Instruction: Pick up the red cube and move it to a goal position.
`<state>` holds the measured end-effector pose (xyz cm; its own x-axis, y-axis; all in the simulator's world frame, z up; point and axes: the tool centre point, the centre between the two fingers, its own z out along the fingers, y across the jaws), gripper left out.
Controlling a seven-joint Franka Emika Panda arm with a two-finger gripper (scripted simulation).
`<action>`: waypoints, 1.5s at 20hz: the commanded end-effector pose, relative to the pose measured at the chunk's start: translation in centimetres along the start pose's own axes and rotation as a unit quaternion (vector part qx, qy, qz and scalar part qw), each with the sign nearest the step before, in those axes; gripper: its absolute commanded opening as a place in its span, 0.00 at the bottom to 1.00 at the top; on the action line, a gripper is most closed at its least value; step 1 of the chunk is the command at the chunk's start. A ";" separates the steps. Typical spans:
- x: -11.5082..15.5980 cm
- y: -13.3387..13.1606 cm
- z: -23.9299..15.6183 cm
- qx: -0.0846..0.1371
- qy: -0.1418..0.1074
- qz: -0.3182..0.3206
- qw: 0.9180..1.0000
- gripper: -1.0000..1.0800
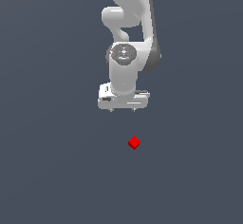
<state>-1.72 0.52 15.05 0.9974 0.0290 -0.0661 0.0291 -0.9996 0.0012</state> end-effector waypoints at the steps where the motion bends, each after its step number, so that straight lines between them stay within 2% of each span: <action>1: 0.0 0.0 0.0 0.000 0.000 0.000 1.000 0.96; 10: 0.5 -0.6 0.8 0.001 0.002 0.024 1.000 0.96; 18: 2.0 -2.0 2.9 0.003 0.007 0.088 0.996 0.96; 24: 3.9 -3.4 5.3 0.005 0.013 0.160 0.987 0.96; 30: 6.2 -4.5 7.8 0.008 0.019 0.237 0.971 0.96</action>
<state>3.28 4.92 7.52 0.9177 -0.3963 -0.0286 -0.3963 -0.9181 0.0074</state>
